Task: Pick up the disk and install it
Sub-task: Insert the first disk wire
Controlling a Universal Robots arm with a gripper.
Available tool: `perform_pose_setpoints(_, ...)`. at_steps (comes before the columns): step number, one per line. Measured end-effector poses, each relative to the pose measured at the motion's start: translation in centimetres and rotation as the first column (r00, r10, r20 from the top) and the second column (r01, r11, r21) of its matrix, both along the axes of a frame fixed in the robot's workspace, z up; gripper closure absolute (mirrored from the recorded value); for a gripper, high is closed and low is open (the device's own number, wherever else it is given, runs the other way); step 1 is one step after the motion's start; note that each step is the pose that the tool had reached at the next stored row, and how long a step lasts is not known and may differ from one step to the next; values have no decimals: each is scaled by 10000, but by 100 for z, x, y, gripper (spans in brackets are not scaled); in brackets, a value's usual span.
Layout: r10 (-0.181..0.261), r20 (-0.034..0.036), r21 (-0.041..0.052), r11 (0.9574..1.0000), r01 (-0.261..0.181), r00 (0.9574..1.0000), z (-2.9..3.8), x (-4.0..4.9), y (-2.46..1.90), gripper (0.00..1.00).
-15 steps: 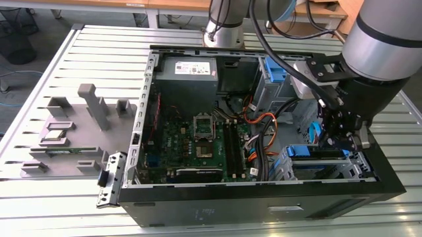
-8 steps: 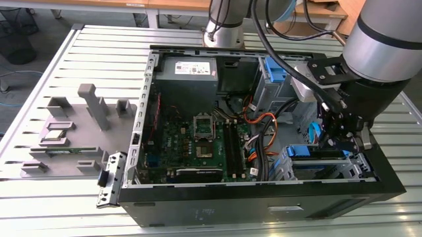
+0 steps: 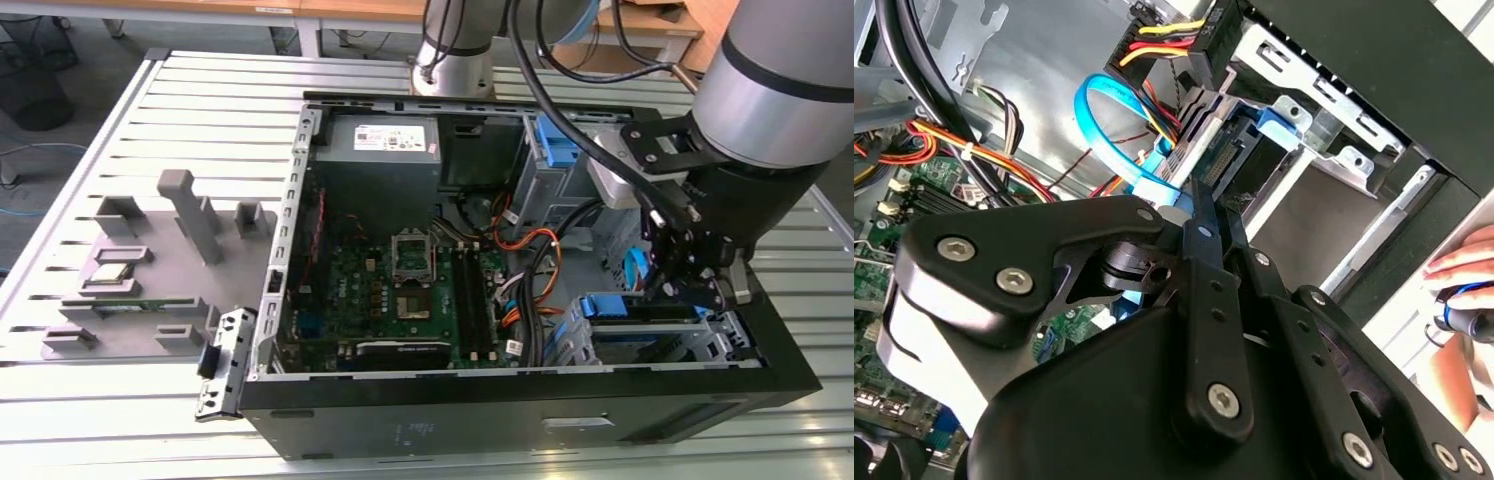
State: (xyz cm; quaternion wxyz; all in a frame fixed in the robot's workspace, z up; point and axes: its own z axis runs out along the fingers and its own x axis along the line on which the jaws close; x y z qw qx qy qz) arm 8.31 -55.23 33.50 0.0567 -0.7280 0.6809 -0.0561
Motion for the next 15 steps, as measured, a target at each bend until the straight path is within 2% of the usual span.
perform_pose_setpoints(15,0,-1,17,10000,0,10000,-16,0,0,84)
